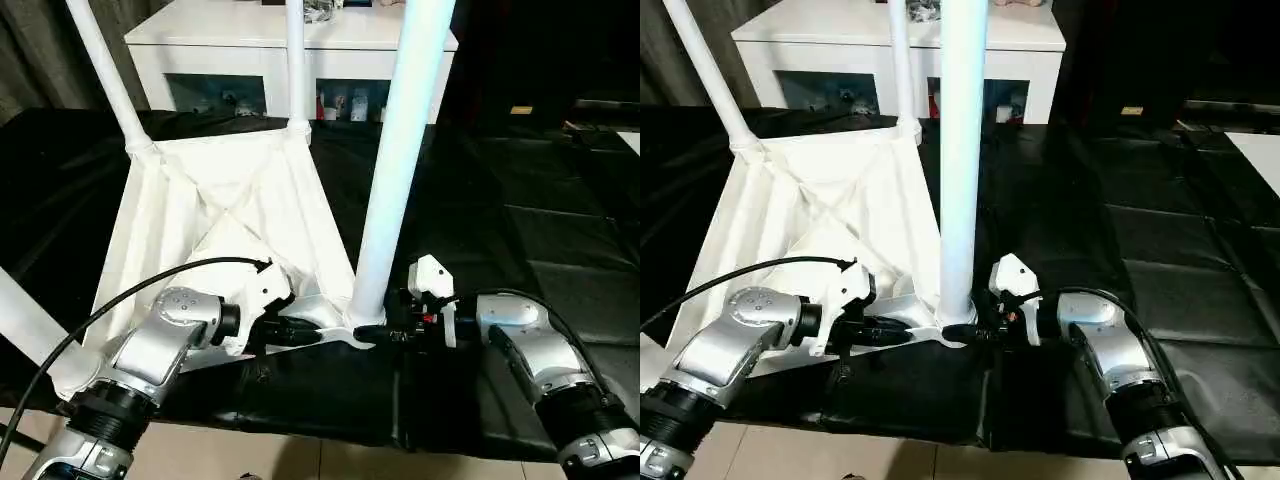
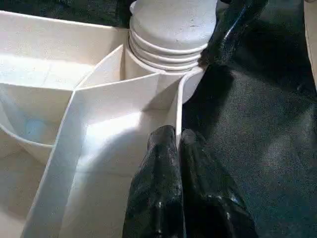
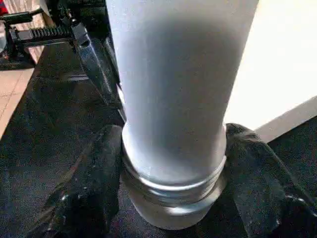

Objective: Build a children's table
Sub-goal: Rotate leg to tighten

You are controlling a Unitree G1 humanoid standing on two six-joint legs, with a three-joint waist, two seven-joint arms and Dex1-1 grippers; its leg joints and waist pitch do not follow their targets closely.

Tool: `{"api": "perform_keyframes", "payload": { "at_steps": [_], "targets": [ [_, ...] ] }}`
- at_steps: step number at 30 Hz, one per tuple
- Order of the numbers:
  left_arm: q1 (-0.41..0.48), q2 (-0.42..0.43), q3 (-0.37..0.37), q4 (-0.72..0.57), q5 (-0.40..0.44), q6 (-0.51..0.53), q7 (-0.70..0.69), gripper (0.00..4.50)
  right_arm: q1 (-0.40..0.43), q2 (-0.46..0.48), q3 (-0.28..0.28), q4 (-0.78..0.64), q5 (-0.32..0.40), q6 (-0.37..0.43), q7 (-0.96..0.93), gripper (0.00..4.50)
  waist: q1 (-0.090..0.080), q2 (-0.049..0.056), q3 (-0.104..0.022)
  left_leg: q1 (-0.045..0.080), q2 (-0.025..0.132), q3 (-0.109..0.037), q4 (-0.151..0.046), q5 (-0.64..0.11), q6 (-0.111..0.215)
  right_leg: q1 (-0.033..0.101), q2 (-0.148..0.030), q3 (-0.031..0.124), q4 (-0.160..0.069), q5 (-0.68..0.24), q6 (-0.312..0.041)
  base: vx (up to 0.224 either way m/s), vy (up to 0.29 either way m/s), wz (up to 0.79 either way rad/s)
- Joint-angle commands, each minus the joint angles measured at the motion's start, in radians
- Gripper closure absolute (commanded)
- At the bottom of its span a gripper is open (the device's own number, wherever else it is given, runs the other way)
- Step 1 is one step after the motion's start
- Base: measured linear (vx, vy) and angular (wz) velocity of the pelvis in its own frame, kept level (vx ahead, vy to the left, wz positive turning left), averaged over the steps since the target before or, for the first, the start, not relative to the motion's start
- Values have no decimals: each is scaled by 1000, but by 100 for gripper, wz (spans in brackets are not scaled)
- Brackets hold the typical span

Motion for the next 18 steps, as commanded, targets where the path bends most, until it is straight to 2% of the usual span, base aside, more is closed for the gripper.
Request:
{"api": "perform_keyframes", "payload": {
  "at_steps": [1,3,4,5,8,9,11,12,13,18],
  "targets": [
    [-21,-27,23,-49,-44,-11,9,450,-3,24,5,13,-7,-8,-37,180,-2,-13,-66,17,24,-9,-71,-216,64,50,-36,26,-61,-185,-251,0,0,0],
    [-38,-53,30,-4,-9,-14,87,450,-21,64,-22,56,-39,-38,-166,180,-5,-12,-64,17,24,-10,-72,-231,53,47,-35,26,-64,-205,-246,0,0,0],
    [-48,-67,34,22,10,-16,130,450,-25,83,-31,71,-51,-44,-220,181,-11,-15,-62,14,22,-12,-75,-240,40,51,-36,26,-66,-227,-238,0,0,0],
    [-60,-84,37,50,29,-14,177,450,-28,105,-40,84,-62,-46,-278,181,-16,-15,-60,15,20,-12,-77,-257,28,48,-35,26,-71,-264,-223,0,0,0],
    [-112,-161,54,159,94,8,378,450,-28,193,-64,106,-103,-20,-501,182,-25,-18,-59,21,17,-12,-77,-281,8,44,-36,27,-80,-324,-198,0,0,0],
    [-128,-182,59,187,110,24,437,450,-29,214,-68,111,-123,-11,-575,183,-27,-20,-61,18,16,-14,-77,-277,4,47,-37,26,-79,-337,-187,0,0,0],
    [-159,-219,50,242,145,38,533,450,-34,256,-71,130,-171,-4,-729,184,-29,-20,-59,21,14,-13,-78,-281,-2,41,-35,26,-84,-367,-171,0,0,0],
    [-168,-233,53,256,149,34,563,450,-37,269,-77,136,-174,3,-764,184,-28,-20,-61,18,14,-16,-78,-278,-4,45,-37,25,-83,-370,-164,0,0,0],
    [-173,-244,57,266,152,31,585,450,-39,279,-83,141,-175,6,-786,184,-28,-19,-61,18,16,-15,-79,-282,0,42,-35,26,-86,-354,-163,0,0,0],
    [-199,-264,12,317,211,-49,630,450,-43,324,-70,151,-203,2,-852,185,-26,-19,-63,15,14,-14,-78,-276,17,43,-34,26,-83,-301,-167,0,0,0]
  ]
}}
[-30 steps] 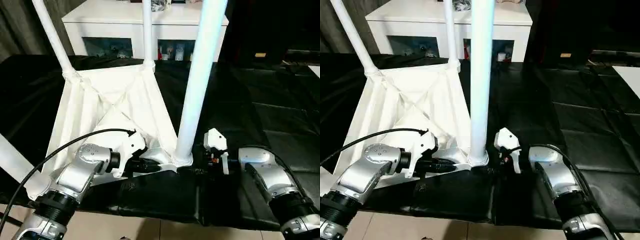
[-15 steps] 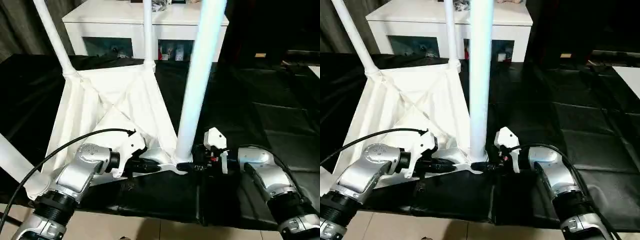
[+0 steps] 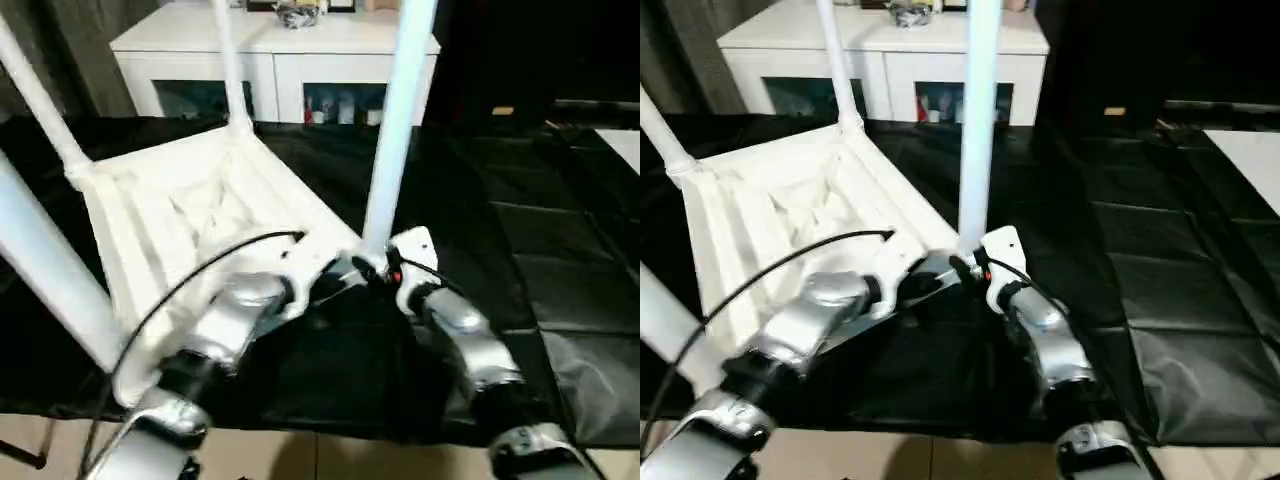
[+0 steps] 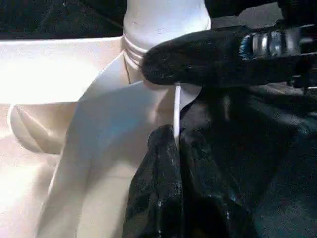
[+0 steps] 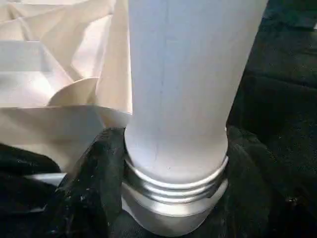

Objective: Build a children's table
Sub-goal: Rotate leg to tighten

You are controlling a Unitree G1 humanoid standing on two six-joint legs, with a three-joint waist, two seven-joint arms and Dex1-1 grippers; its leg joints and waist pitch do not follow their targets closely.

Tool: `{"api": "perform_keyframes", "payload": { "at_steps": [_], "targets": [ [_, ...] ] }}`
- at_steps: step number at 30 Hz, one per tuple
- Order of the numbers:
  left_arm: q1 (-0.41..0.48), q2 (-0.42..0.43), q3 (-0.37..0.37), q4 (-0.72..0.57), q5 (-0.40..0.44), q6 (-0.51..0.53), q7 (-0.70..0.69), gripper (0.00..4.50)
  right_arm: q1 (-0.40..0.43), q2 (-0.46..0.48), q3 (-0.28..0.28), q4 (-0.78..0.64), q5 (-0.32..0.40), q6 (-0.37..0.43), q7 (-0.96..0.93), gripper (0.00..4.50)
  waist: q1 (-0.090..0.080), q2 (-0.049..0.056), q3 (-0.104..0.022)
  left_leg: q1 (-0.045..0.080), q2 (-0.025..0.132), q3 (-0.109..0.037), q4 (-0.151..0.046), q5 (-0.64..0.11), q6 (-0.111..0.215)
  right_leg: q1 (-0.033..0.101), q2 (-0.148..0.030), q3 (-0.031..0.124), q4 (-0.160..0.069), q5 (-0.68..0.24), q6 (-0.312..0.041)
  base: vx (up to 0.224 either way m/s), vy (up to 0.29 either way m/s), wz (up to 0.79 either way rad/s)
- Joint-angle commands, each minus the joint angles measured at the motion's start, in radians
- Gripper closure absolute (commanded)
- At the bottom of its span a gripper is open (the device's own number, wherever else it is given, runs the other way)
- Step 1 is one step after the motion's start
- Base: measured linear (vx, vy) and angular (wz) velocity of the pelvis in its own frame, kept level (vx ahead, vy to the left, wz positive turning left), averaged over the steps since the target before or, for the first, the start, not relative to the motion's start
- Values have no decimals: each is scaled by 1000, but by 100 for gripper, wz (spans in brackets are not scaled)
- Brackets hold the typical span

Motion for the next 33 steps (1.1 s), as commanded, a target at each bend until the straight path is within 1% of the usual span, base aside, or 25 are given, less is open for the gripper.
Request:
{"api": "perform_keyframes", "payload": {
  "at_steps": [1,3,6,7,8,9,10,11,13,14,15,16,17,18,19,20,21,22,23,24,25,26,27,31,33],
  "targets": [
    [-17,0,11,58,40,-44,96,450,10,35,73,17,-62,-19,29,185,1,-18,-61,12,14,-13,-79,-280,18,42,-34,25,-86,-303,-170,0,0,0],
    [-9,-2,14,43,22,-42,62,450,24,42,85,-8,-35,-38,101,185,3,-18,-60,13,15,-13,-80,-296,19,41,-37,25,-89,-338,-163,0,0,0],
    [12,16,16,4,-7,-50,-4,450,35,36,65,-42,26,-31,156,185,3,-19,-61,11,17,-15,-82,-295,26,43,-39,25,-88,-345,-161,0,0,0],
    [15,17,20,-2,-13,-46,-11,450,35,32,62,-46,34,-30,157,129,2,-21,-60,10,17,-14,-82,-287,29,42,-38,25,-88,-333,-164,0,0,0],
    [44,39,26,-57,-60,-36,-98,450,34,9,46,-61,69,-13,199,129,3,-23,-60,10,17,-13,-82,-285,29,42,-37,25,-87,-330,-167,0,0,0],
    [55,50,25,-79,-75,-36,-131,450,34,0,38,-68,84,-5,220,115,3,-23,-61,6,18,-15,-81,-277,36,48,-40,25,-82,-314,-175,0,0,0],
    [60,54,25,-87,-80,-36,-145,450,34,-3,35,-71,90,-2,228,115,3,-24,-61,5,19,-15,-82,-273,40,48,-41,24,-82,-313,-176,0,0,0],
    [84,82,18,-132,-108,-41,-218,450,39,-29,26,-102,137,22,314,101,-1,-22,-61,2,20,-16,-82,-267,46,48,-39,24,-81,-308,-174,0,0,0],
    [100,104,12,-162,-126,-45,-267,450,43,-47,29,-120,153,30,366,91,0,-20,-63,7,22,-15,-81,-260,50,47,-40,24,-78,-287,-186,0,0,0],
    [112,119,7,-184,-138,-46,-302,450,45,-59,31,-132,164,34,401,82,-1,-18,-61,8,23,-12,-80,-251,54,42,-37,26,-78,-265,-197,0,0,0],
    [112,119,7,-184,-138,-46,-302,450,45,-59,31,-132,164,34,401,77,1,-18,-63,11,24,-11,-79,-243,56,41,-37,27,-74,-240,-209,0,0,0],
    [142,164,-2,-244,-181,-36,-394,450,59,-117,64,-176,180,40,524,68,-1,-17,-60,8,23,-11,-80,-244,57,42,-36,26,-75,-243,-210,0,0,0],
    [161,201,-8,-288,-212,-11,-455,450,71,-179,100,-208,178,32,623,57,6,-15,-64,10,26,-13,-79,-242,53,47,-37,24,-70,-233,-212,0,0,0],
    [165,209,-9,-297,-218,-4,-468,450,73,-193,108,-214,175,28,642,38,7,-14,-63,12,28,-11,-78,-234,59,44,-33,25,-66,-200,-218,0,0,0],
    [170,219,-8,-312,-225,10,-482,450,76,-211,115,-220,171,22,668,38,8,-12,-61,14,28,-8,-78,-236,64,39,-32,26,-68,-194,-225,0,0,0],
    [177,235,-10,-331,-236,28,-508,450,81,-243,128,-231,169,23,719,32,13,-12,-62,21,28,-4,-75,-243,65,36,-31,28,-68,-186,-238,0,0,0],
    [182,250,-11,-347,-246,44,-530,450,86,-272,141,-241,165,15,765,32,18,-14,-63,15,27,-5,-75,-230,64,43,-31,27,-62,-173,-243,0,0,0],
    [182,250,-11,-347,-246,44,-530,450,86,-272,141,-241,165,15,765,32,21,-14,-62,14,27,-5,-76,-226,65,43,-32,28,-62,-172,-243,0,0,0],
    [185,261,-11,-357,-252,55,-545,450,90,-297,150,-247,164,13,806,32,23,-14,-61,16,28,-5,-76,-233,63,41,-34,29,-65,-185,-242,0,0,0],
    [188,271,-7,-365,-253,62,-558,450,94,-333,164,-251,158,11,869,32,27,-16,-61,18,28,-4,-76,-241,57,42,-35,29,-66,-197,-240,0,0,0],
    [188,272,-7,-365,-253,62,-558,450,94,-334,165,-250,157,11,870,32,28,-15,-60,19,28,-5,-76,-249,56,41,-33,28,-67,-205,-238,0,0,0],
    [187,275,-1,-366,-251,63,-558,450,90,-351,175,-240,144,2,887,32,29,-16,-59,18,28,-4,-76,-254,54,42,-34,29,-68,-214,-235,0,0,0],
    [187,277,0,-368,-252,65,-557,450,88,-355,180,-236,140,-2,886,32,28,-19,-59,13,26,-6,-78,-252,50,46,-35,29,-68,-225,-228,0,0,0],
    [186,281,3,-375,-253,72,-555,450,81,-353,189,-221,137,-6,888,32,23,-20,-58,15,26,-8,-78,-267,41,44,-37,29,-73,-266,-217,0,0,0],
    [185,280,4,-370,-249,67,-548,450,77,-346,189,-210,131,-10,876,32,24,-20,-59,15,26,-8,-77,-258,40,44,-37,29,-72,-260,-220,0,0,0]
  ]
}}
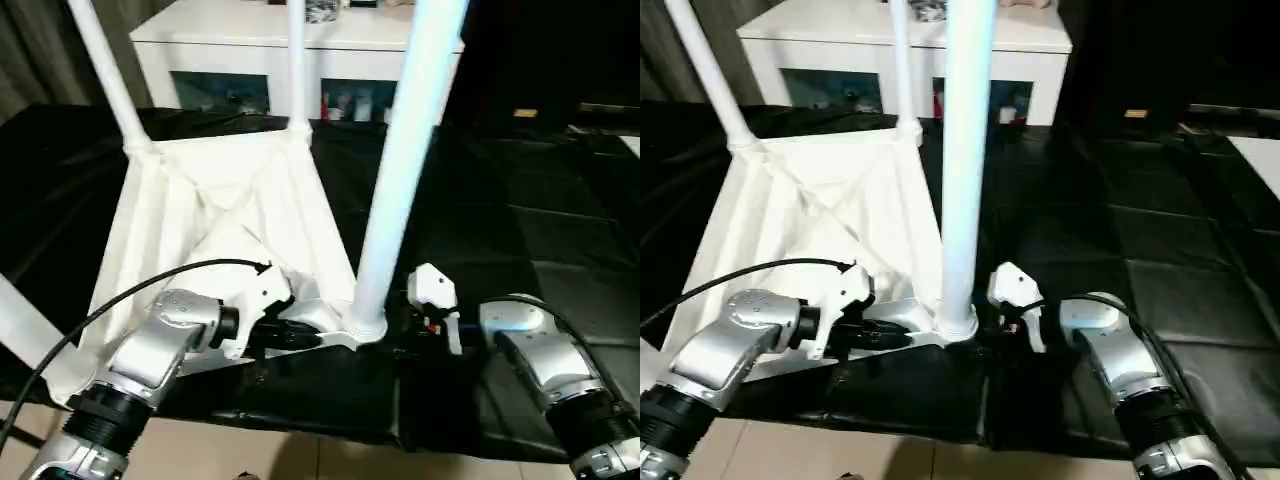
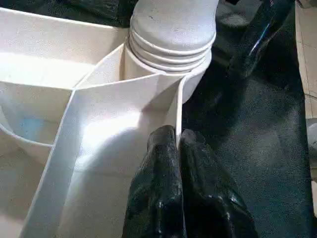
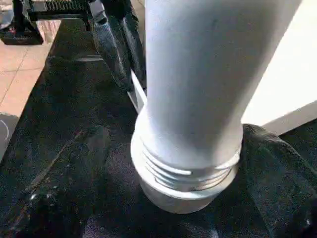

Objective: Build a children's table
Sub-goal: Rotate leg to tighten

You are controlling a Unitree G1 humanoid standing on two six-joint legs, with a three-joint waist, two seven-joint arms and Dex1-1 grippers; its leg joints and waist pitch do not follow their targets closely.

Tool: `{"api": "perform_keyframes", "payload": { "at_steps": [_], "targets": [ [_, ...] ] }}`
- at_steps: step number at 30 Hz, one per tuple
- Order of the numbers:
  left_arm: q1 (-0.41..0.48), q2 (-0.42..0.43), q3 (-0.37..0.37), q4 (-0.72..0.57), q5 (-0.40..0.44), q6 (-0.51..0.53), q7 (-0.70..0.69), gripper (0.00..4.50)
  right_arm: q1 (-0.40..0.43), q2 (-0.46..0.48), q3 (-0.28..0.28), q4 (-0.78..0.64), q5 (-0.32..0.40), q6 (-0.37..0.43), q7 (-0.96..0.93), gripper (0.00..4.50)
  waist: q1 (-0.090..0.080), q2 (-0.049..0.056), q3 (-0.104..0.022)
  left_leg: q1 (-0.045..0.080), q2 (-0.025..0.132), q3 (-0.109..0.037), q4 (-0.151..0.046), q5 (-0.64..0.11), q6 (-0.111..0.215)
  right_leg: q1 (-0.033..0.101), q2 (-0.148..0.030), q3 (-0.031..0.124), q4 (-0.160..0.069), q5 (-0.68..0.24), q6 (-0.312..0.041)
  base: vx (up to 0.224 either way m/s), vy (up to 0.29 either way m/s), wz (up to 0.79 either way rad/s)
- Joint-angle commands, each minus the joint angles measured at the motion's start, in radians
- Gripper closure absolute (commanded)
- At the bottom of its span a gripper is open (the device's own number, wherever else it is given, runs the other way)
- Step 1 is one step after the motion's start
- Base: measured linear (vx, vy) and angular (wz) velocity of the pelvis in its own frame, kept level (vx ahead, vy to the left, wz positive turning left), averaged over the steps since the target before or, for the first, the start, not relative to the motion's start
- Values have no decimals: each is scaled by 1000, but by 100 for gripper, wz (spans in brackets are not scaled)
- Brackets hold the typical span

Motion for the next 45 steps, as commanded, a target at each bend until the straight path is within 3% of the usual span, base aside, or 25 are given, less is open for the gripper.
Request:
{"api": "perform_keyframes", "payload": {
  "at_steps": [1,9,23,26,27,29,34,35,36,37,38,40,41,45],
  "targets": [
    [-16,-13,12,-55,-44,-9,-22,450,-11,12,14,12,-16,-11,-12,32,-3,-12,-63,18,23,-11,-76,-253,40,45,-36,29,-72,-250,-221,0,0,0],
    [-14,-12,11,-56,-47,-3,-22,450,-22,34,-21,27,15,-11,-26,32,-4,-11,-65,19,22,-10,-74,-240,45,46,-34,28,-68,-208,-235,0,0,0],
    [-7,-8,13,-59,-47,-1,-19,450,-20,47,-22,42,17,-11,-30,149,-3,-12,-67,19,22,-10,-72,-223,50,48,-35,27,-64,-192,-240,0,0,0],
    [-7,-11,16,-54,-42,1,-6,450,-20,55,-28,46,19,-6,-41,171,-2,-14,-67,18,21,-10,-70,-211,56,49,-35,28,-63,-179,-243,0,0,0],
    [-9,-15,16,-49,-38,-1,3,450,-22,60,-31,52,18,1,-54,171,-5,-24,-67,17,22,-8,-70,-209,59,49,-34,27,-63,-180,-242,0,0,0],
    [-22,-39,28,-15,-17,-2,61,450,-30,80,-42,79,-3,2,-124,175,-6,-18,-65,18,22,-9,-71,-211,53,46,-35,28,-65,-198,-240,0,0,0],
    [-59,-91,51,81,37,-25,206,450,-35,132,-64,103,-32,16,-269,178,-16,-20,-64,20,17,-11,-74,-255,20,46,-36,27,-76,-286,-202,0,0,0],
    [-77,-112,57,122,59,-29,266,450,-34,153,-70,105,-46,26,-330,178,-16,-18,-64,18,17,-13,-75,-254,18,49,-37,27,-75,-291,-199,0,0,0],
    [-106,-139,60,177,91,-35,348,450,-30,186,-79,98,-67,47,-417,178,-17,-11,-61,20,16,-12,-75,-257,13,42,-34,28,-80,-303,-190,0,0,0],
    [-141,-174,72,234,115,-30,444,450,-25,223,-93,88,-84,82,-516,178,-20,-10,-61,22,14,-10,-75,-258,8,39,-31,29,-83,-303,-187,0,0,0],
    [-159,-192,79,261,124,-33,490,450,-26,240,-100,89,-96,97,-569,178,-21,-15,-65,22,12,-12,-75,-252,-3,43,-32,28,-81,-300,-182,0,0,0],
    [-204,-234,85,330,153,-56,595,450,-33,280,-114,113,-128,117,-697,178,-23,-12,-63,20,12,-13,-76,-261,-7,43,-32,26,-84,-316,-175,0,0,0],
    [-212,-241,85,342,157,-63,611,450,-35,287,-116,119,-134,118,-721,178,-22,-10,-66,25,11,-12,-75,-270,-8,39,-33,27,-87,-324,-171,0,0,0],
    [-277,-305,84,450,183,-130,711,450,-54,341,-128,160,-195,100,-909,178,-22,-4,-69,19,7,-14,-75,-266,-11,44,-32,25,-87,-300,-162,0,0,0]
  ]
}}
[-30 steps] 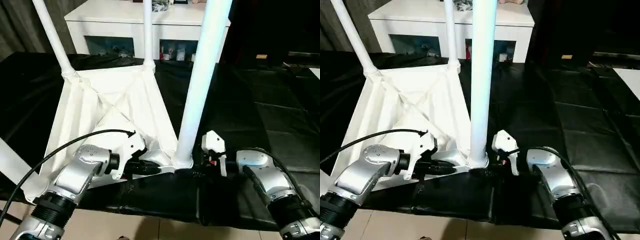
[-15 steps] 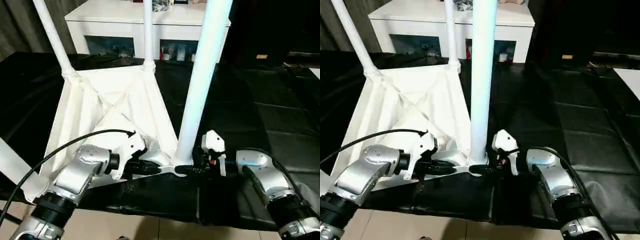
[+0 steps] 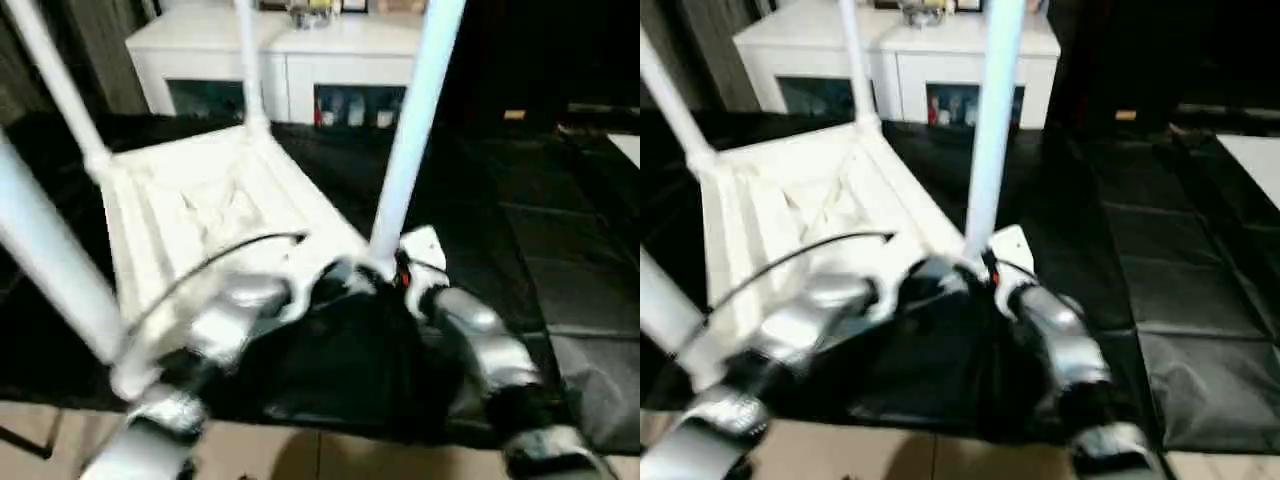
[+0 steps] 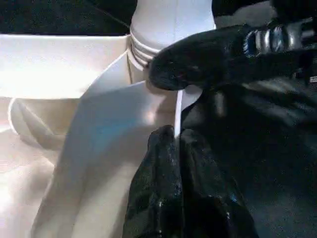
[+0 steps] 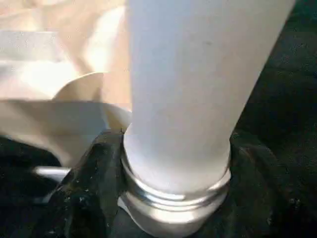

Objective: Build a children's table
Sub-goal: Rotate leg to tighten

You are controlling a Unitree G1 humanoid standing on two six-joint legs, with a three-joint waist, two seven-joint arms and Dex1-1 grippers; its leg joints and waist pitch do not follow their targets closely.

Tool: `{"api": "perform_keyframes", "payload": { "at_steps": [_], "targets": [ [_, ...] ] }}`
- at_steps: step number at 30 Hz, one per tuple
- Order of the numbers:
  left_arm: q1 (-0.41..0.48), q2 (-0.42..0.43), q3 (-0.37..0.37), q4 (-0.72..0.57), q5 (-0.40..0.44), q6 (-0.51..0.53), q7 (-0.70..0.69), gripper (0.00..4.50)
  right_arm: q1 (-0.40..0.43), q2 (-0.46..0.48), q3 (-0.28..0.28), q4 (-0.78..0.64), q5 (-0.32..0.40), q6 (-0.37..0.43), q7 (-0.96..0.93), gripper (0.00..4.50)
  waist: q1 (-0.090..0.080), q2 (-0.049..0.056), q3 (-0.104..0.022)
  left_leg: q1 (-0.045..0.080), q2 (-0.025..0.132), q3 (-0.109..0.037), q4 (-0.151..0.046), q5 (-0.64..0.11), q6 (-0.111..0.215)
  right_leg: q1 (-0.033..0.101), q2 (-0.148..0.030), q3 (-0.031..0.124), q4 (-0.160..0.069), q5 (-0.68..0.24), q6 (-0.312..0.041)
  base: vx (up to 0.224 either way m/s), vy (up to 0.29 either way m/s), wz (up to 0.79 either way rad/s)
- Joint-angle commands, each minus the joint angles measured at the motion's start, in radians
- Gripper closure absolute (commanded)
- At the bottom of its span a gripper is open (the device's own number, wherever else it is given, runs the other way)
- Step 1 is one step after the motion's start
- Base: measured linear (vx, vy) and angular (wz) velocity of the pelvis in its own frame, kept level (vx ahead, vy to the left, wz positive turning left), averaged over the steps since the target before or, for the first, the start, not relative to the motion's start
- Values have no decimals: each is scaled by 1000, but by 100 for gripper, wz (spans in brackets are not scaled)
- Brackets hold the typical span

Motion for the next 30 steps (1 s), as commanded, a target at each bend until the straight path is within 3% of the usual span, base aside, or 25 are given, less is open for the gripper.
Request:
{"api": "perform_keyframes", "payload": {
  "at_steps": [1,3,7,9,11,12,14,16,17,19,20,22,23,27,29,30],
  "targets": [
    [-36,5,71,55,22,-39,188,450,28,19,40,7,-50,-15,-29,178,-3,-13,-63,19,11,-13,-77,-268,-8,41,-33,24,-86,-299,-164,0,0,0],
    [-47,-1,71,78,24,-59,179,450,28,25,47,3,-60,-17,-27,179,-2,-11,-64,17,11,-14,-77,-266,5,42,-33,24,-87,-282,-164,0,0,0],
    [-36,24,59,68,29,-95,122,450,44,42,15,-31,18,-66,48,179,3,-10,-64,16,13,-14,-77,-273,21,43,-35,23,-87,-281,-169,0,0,0],
    [-30,35,53,70,32,-118,97,450,53,37,18,-54,35,-80,80,125,7,-15,-64,13,14,-14,-77,-259,26,45,-35,23,-86,-272,-170,0,0,0],
    [-31,38,51,76,32,-132,88,450,55,34,21,-60,40,-84,89,109,10,-12,-63,13,15,-14,-78,-255,28,44,-36,23,-85,-273,-169,0,0,0],
    [-24,53,49,76,31,-153,56,450,72,-1,22,-108,78,-69,166,97,13,-23,-62,10,13,-14,-78,-259,37,48,-36,22,-85,-283,-158,0,0,0],
    [-16,68,47,69,29,-167,22,450,113,-68,18,-195,131,-34,276,84,5,-19,-60,-4,14,-22,-86,-252,38,59,-36,17,-82,-293,-135,0,0,0],
    [-11,77,44,64,23,-181,-14,450,152,-130,20,-260,166,-18,373,84,3,-16,-62,6,17,-21,-82,-262,37,52,-37,20,-85,-295,-134,0,0,0],
    [-5,87,36,60,14,-197,-52,450,188,-187,26,-307,193,-13,464,84,3,-16,-65,11,18,-20,-77,-243,45,52,-35,22,-81,-235,-160,0,0,0],
    [-2,93,27,58,12,-218,-78,450,206,-217,27,-326,206,-13,508,84,4,-20,-62,8,18,-16,-75,-232,67,52,-34,23,-79,-190,-190,0,0,0],
    [14,117,1,36,-9,-275,-187,450,247,-289,3,-356,241,-13,598,84,4,-18,-65,5,17,-16,-73,-221,73,55,-36,21,-76,-179,-200,0,0,0],
    [25,130,-10,16,-26,-289,-252,450,265,-322,-19,-363,258,-13,636,84,8,-19,-62,11,20,-14,-72,-235,83,51,-37,23,-81,-199,-210,0,0,0],
    [26,130,-11,16,-26,-289,-253,450,265,-323,-19,-363,259,-13,637,84,10,-20,-60,9,20,-13,-74,-246,80,51,-39,23,-83,-226,-213,0,0,0],
    [50,178,-35,-13,-41,-320,-377,450,290,-409,-84,-343,291,-12,689,84,24,-11,-57,25,27,-11,-78,-303,50,37,-36,26,-89,-291,-209,0,0,0],
    [75,186,-36,-68,-86,-313,-458,450,273,-427,-112,-289,270,-29,641,84,24,-14,-56,22,27,-12,-82,-309,40,40,-38,26,-87,-300,-208,0,0,0],
    [89,190,-41,-101,-108,-304,-499,450,259,-429,-125,-254,254,-47,604,84,24,-3,-57,23,28,-15,-83,-308,33,40,-41,25,-85,-299,-210,0,0,0]
  ]
}}
